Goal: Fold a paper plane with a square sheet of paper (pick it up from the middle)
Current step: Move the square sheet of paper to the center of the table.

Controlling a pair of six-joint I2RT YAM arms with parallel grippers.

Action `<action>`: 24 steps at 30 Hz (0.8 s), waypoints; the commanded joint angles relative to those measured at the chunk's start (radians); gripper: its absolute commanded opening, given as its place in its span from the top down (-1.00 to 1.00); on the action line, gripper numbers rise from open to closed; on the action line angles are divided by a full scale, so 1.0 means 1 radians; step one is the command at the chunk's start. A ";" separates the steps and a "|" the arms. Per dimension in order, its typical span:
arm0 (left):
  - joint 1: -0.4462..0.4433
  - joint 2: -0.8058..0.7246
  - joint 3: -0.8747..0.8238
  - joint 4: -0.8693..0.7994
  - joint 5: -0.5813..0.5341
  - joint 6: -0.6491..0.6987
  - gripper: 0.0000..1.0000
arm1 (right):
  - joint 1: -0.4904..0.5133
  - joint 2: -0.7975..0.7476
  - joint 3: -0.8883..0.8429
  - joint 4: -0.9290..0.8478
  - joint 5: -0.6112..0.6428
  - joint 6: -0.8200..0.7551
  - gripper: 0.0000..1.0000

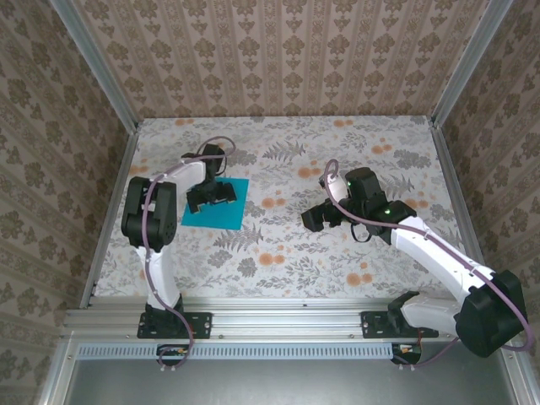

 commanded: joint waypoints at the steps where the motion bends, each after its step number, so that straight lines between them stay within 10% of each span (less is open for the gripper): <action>1: -0.044 0.023 -0.050 -0.050 0.025 -0.136 -1.00 | -0.006 0.007 0.022 -0.030 -0.008 0.006 -0.99; 24: -0.493 0.168 0.141 -0.035 0.146 -0.806 -1.00 | -0.163 -0.075 -0.070 -0.140 -0.087 0.072 -1.00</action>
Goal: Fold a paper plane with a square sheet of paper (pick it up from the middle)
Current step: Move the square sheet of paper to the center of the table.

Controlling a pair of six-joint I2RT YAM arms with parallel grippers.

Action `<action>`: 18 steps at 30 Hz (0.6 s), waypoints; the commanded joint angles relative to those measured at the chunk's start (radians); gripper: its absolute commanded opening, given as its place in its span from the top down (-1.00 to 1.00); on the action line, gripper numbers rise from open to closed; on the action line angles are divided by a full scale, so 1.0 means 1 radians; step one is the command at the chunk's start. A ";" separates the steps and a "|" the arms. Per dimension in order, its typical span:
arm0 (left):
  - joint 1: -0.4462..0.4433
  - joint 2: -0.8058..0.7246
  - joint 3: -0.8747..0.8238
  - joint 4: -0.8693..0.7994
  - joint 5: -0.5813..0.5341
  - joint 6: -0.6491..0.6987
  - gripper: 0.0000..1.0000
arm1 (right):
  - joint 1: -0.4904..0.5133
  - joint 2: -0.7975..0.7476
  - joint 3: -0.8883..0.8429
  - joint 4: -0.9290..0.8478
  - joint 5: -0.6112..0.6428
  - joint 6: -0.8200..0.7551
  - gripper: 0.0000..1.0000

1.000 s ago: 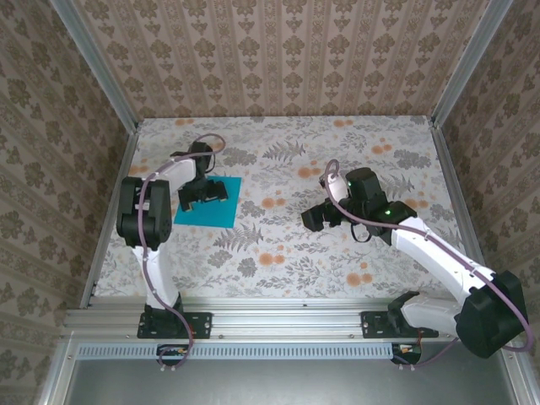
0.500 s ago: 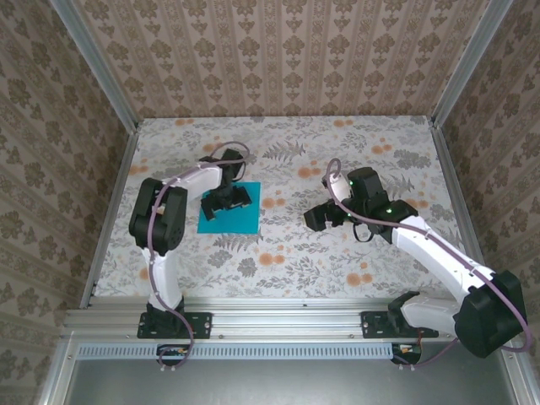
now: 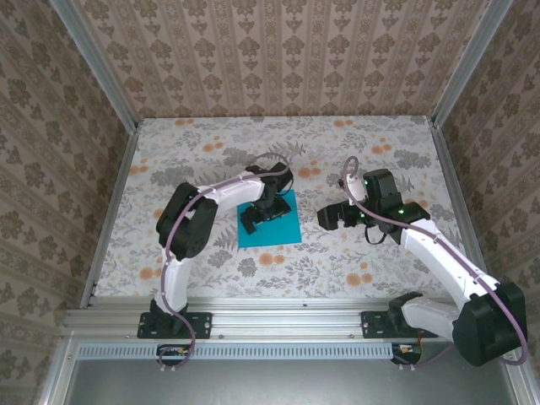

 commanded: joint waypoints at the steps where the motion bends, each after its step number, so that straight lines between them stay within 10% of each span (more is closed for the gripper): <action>1: -0.041 0.083 0.003 0.055 0.098 -0.155 -1.00 | -0.013 -0.021 -0.033 -0.030 -0.033 0.038 -1.00; 18: -0.048 -0.037 0.043 0.019 0.036 -0.068 -1.00 | 0.007 0.027 -0.019 -0.003 -0.047 0.075 -0.99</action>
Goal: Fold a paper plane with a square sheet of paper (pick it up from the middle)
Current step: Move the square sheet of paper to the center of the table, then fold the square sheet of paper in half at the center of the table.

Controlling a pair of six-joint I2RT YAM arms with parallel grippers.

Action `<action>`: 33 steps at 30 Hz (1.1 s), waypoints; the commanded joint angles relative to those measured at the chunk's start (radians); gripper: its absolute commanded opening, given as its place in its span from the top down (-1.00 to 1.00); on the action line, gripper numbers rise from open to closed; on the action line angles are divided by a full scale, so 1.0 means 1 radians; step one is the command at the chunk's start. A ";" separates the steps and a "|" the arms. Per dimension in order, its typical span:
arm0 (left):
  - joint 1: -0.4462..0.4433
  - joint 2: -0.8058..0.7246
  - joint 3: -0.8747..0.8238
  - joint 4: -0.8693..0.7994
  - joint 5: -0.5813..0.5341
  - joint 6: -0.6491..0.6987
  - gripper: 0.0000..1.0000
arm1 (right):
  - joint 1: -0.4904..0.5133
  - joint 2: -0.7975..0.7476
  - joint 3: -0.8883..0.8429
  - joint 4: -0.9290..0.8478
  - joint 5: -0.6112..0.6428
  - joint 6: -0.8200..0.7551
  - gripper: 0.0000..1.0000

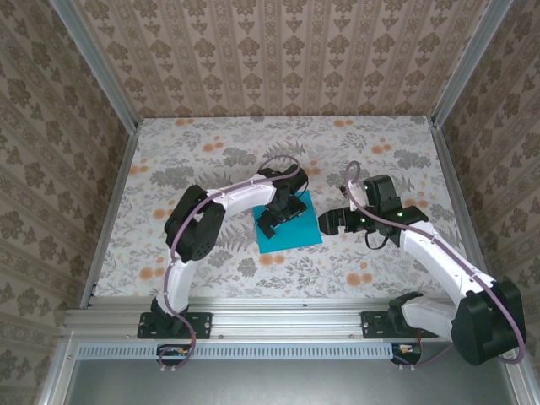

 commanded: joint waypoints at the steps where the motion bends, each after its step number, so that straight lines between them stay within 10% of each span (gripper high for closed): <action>1: 0.023 -0.082 -0.019 -0.037 -0.051 0.118 -1.00 | 0.026 0.014 0.037 -0.001 0.012 0.028 -1.00; 17: 0.205 -0.444 -0.236 0.001 -0.075 0.931 -1.00 | 0.255 0.312 0.302 -0.141 0.279 0.190 -1.00; 33: 0.321 -0.764 -0.686 0.237 0.086 1.105 -1.00 | 0.416 0.659 0.558 -0.224 0.531 0.335 -1.00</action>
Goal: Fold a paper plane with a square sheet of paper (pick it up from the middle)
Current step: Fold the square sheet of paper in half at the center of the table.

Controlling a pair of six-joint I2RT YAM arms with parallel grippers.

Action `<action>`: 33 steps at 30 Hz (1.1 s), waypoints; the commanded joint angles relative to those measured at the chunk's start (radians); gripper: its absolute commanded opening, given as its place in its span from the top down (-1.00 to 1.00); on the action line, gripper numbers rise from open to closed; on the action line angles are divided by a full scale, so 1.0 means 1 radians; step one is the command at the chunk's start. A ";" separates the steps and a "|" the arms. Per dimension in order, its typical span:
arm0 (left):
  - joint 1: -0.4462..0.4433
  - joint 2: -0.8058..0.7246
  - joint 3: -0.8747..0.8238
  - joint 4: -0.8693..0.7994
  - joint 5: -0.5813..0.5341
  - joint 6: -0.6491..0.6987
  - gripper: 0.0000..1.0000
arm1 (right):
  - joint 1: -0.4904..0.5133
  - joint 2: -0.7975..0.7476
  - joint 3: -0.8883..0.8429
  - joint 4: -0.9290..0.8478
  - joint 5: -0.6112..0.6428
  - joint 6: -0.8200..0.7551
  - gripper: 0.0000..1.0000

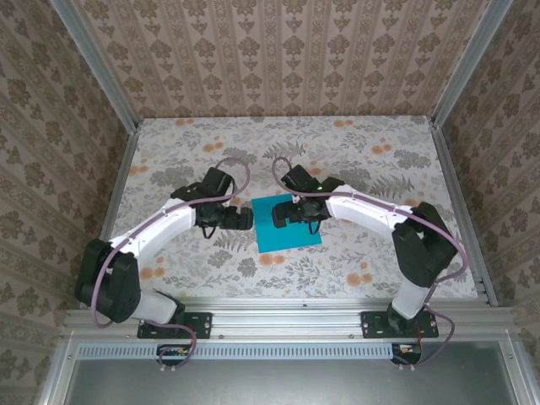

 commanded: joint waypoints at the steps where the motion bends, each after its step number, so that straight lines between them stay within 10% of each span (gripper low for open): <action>1: 0.023 -0.066 -0.068 0.093 0.089 0.053 -1.00 | 0.021 0.068 0.069 -0.070 0.083 0.034 -0.99; 33: 0.123 -0.105 -0.248 0.250 0.211 0.051 -1.00 | 0.035 0.385 0.251 -0.131 0.156 0.082 -0.71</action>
